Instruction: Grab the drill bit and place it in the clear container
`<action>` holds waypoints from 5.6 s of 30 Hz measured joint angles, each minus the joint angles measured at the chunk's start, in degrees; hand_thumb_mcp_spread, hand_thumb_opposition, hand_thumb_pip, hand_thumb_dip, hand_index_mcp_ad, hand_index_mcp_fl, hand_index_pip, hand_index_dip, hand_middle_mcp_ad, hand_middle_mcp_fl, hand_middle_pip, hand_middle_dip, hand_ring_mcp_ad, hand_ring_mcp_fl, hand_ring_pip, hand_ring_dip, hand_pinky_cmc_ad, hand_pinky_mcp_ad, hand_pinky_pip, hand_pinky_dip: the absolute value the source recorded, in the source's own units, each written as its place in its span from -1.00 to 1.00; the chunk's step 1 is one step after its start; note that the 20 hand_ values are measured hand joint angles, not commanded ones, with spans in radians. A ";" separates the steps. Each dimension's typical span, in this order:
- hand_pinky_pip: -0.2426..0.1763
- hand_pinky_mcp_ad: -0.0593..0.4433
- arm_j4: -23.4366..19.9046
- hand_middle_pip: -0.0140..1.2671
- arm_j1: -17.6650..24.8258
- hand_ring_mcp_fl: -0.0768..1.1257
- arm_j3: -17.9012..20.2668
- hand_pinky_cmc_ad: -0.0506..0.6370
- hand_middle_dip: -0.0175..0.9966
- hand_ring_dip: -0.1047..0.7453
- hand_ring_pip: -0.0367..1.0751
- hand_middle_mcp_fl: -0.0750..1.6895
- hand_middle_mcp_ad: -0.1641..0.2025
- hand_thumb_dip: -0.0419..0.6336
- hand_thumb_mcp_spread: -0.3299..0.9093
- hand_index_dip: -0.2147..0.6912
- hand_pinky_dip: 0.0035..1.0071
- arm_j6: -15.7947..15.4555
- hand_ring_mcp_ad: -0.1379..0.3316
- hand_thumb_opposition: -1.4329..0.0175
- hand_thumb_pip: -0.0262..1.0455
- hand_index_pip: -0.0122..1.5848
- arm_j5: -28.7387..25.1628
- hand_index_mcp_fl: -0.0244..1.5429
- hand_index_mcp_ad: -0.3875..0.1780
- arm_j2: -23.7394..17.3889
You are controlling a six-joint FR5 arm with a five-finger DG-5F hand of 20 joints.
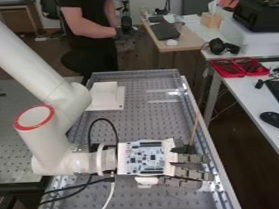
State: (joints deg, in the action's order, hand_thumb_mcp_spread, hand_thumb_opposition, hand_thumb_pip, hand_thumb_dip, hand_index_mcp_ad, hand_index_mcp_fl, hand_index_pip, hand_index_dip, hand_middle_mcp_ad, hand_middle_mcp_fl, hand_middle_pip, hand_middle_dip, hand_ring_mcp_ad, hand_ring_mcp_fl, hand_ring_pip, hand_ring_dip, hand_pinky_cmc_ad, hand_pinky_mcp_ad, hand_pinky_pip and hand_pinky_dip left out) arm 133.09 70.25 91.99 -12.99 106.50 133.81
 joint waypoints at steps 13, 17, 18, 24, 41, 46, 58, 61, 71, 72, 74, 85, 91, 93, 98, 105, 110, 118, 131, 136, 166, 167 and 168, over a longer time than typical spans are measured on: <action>-0.21 -0.23 0.07 -0.77 0.17 -0.79 -0.25 0.19 -0.66 -0.73 -0.79 -0.67 0.30 -0.26 0.46 -0.22 -0.65 0.15 0.34 -0.22 0.01 0.35 -0.15 -0.24 -0.39 0.33; -0.21 -0.23 0.19 -0.77 0.11 -0.79 -0.41 0.19 -0.66 -0.73 -0.79 -0.67 0.31 -0.27 0.47 -0.22 -0.65 0.13 0.34 -0.22 0.00 0.36 -0.04 -0.18 -0.39 0.42; -0.21 -0.23 0.19 -0.77 0.09 -0.79 -0.44 0.19 -0.66 -0.73 -0.79 -0.67 0.31 -0.27 0.47 -0.22 -0.65 0.11 0.34 -0.22 0.00 0.36 -0.03 -0.17 -0.39 0.44; -0.21 -0.23 0.12 -0.77 0.06 -0.79 -0.54 0.19 -0.66 -0.73 -0.79 -0.67 0.30 -0.26 0.48 -0.22 -0.65 0.16 0.34 -0.26 -0.01 0.43 0.05 -0.12 -0.39 0.51; -0.20 -0.23 -1.22 -0.77 0.29 -0.74 -0.21 0.25 -0.66 -0.70 -0.79 -0.59 0.31 -0.28 0.58 -0.16 -0.65 1.08 0.35 -0.33 -0.20 0.28 -0.39 0.16 -0.36 0.55; -0.21 -0.22 -1.00 -0.77 0.28 -0.74 -0.49 0.25 -0.66 -0.68 -0.78 -0.60 0.30 -0.28 0.59 -0.14 -0.65 0.93 0.35 -0.35 -0.21 0.09 -0.19 0.30 -0.28 0.42; -0.21 -0.22 -0.89 -0.76 -0.18 -0.74 -0.17 0.29 -0.66 -0.66 -0.79 -0.57 0.31 -0.28 0.60 -0.08 -0.65 1.43 0.34 -0.36 -0.21 -0.03 -0.24 0.36 -0.22 -2.61; -0.20 -0.22 -0.84 -0.76 -0.32 -0.72 0.18 0.29 -0.66 -0.66 -0.78 -0.57 0.31 -0.28 0.60 -0.08 -0.65 1.33 0.34 -0.36 -0.21 -0.05 -0.54 0.37 -0.22 -4.02; -0.20 -0.22 0.09 -0.77 0.57 -0.72 1.87 0.29 -0.66 -0.66 -0.78 -0.56 0.30 -0.28 0.59 -0.06 -0.65 -0.93 0.34 -0.37 -0.21 -0.07 -2.44 0.39 -0.15 -10.26; -0.20 -0.22 0.15 -0.77 0.74 -0.72 2.01 0.28 -0.64 -0.65 -0.78 -0.56 0.30 -0.28 0.59 -0.05 -0.65 -1.11 0.34 -0.37 -0.21 -0.07 -2.63 0.39 -0.14 -10.67; -0.20 -0.22 0.40 -0.77 1.80 -0.72 2.78 0.28 -0.63 -0.64 -0.78 -0.56 0.30 -0.28 0.59 -0.04 -0.65 -2.05 0.34 -0.37 -0.21 -0.07 -3.61 0.39 -0.13 -12.70; -0.21 -0.22 0.36 -0.77 10.66 -0.72 7.91 0.28 -0.62 -0.64 -0.78 -0.56 0.30 -0.28 0.59 -0.01 -0.65 -4.92 0.34 -0.37 -0.21 -0.07 -10.71 0.39 -0.12 -20.13; -0.20 -0.22 -0.37 -0.77 17.22 -0.72 10.26 0.28 -0.62 -0.64 -0.78 -0.54 0.30 -0.28 0.59 -0.01 -0.65 -5.07 0.34 -0.36 -0.21 -0.07 -14.16 0.39 -0.12 -22.01; -0.21 -0.22 -0.69 -0.77 19.21 -0.72 10.69 0.28 -0.62 -0.64 -0.78 -0.54 0.30 -0.28 0.59 -0.01 -0.65 -4.80 0.34 -0.37 -0.21 -0.07 -14.98 0.39 -0.12 -22.10; -0.20 -0.22 -1.96 -0.77 24.61 -0.72 11.21 0.28 -0.62 -0.64 -0.78 -0.54 0.30 -0.28 0.59 0.03 -0.65 -3.45 0.34 -0.37 -0.21 -0.07 -17.10 0.39 -0.12 -21.33; -0.20 -0.22 -3.55 -0.76 29.20 -0.71 10.55 0.28 -0.62 -0.63 -0.79 -0.54 0.30 -0.28 0.59 0.03 -0.65 -1.13 0.34 -0.37 -0.21 -0.09 -19.41 0.39 -0.12 -17.58; -0.20 -0.22 -4.72 -0.76 31.05 -0.71 9.72 0.28 -0.62 -0.63 -0.78 -0.54 0.30 -0.28 0.59 0.03 -0.65 0.05 0.35 -0.37 -0.21 -0.09 -21.80 0.39 -0.12 -14.14; -0.20 -0.22 -5.24 -0.77 32.14 -0.71 8.89 0.28 -0.62 -0.59 -0.78 -0.54 0.30 -0.28 0.59 0.03 -0.65 -1.24 0.35 -0.37 -0.21 -0.09 -25.34 0.39 -0.12 -10.47; -0.21 -0.22 -1.98 -0.77 32.10 -0.72 7.97 0.28 -0.61 -0.59 -0.79 -0.54 0.30 -0.28 0.59 0.02 -0.65 -1.80 0.35 -0.36 -0.21 -0.07 -26.52 0.39 -0.12 -8.21; -0.21 -0.22 -2.10 -0.77 32.04 -0.72 8.16 0.28 -0.61 -0.59 -0.79 -0.54 0.30 -0.28 0.59 0.02 -0.65 -1.89 0.35 -0.36 -0.21 -0.07 -26.58 0.39 -0.12 -8.50; -0.21 -0.24 2.60 -0.80 30.98 -0.85 8.02 0.07 -0.61 -0.59 -0.78 -0.74 0.31 -0.26 0.12 -0.32 -0.52 -2.34 0.35 -0.07 0.24 -0.37 -24.45 -0.71 -0.06 -11.39; -0.23 -0.24 2.42 -0.80 30.84 -0.85 8.47 0.07 -0.61 -0.59 -0.78 -0.75 0.31 -0.26 0.13 -0.32 -0.52 -2.70 0.35 -0.07 0.24 -0.38 -24.38 -0.71 -0.06 -12.23; -0.23 -0.25 2.28 -0.80 30.73 -0.85 8.85 0.07 -0.61 -0.59 -0.77 -0.75 0.31 -0.26 0.12 -0.32 -0.52 -3.00 0.35 -0.05 0.24 -0.38 -24.35 -0.71 -0.06 -12.90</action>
State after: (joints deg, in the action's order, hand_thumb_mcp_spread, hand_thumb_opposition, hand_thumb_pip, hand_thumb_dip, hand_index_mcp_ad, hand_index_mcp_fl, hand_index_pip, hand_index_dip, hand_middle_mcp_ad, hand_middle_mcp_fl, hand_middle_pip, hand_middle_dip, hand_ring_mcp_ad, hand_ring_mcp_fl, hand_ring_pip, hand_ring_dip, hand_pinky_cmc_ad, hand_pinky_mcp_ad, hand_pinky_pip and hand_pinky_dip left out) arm 135.36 100.98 100.84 -15.98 82.14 120.90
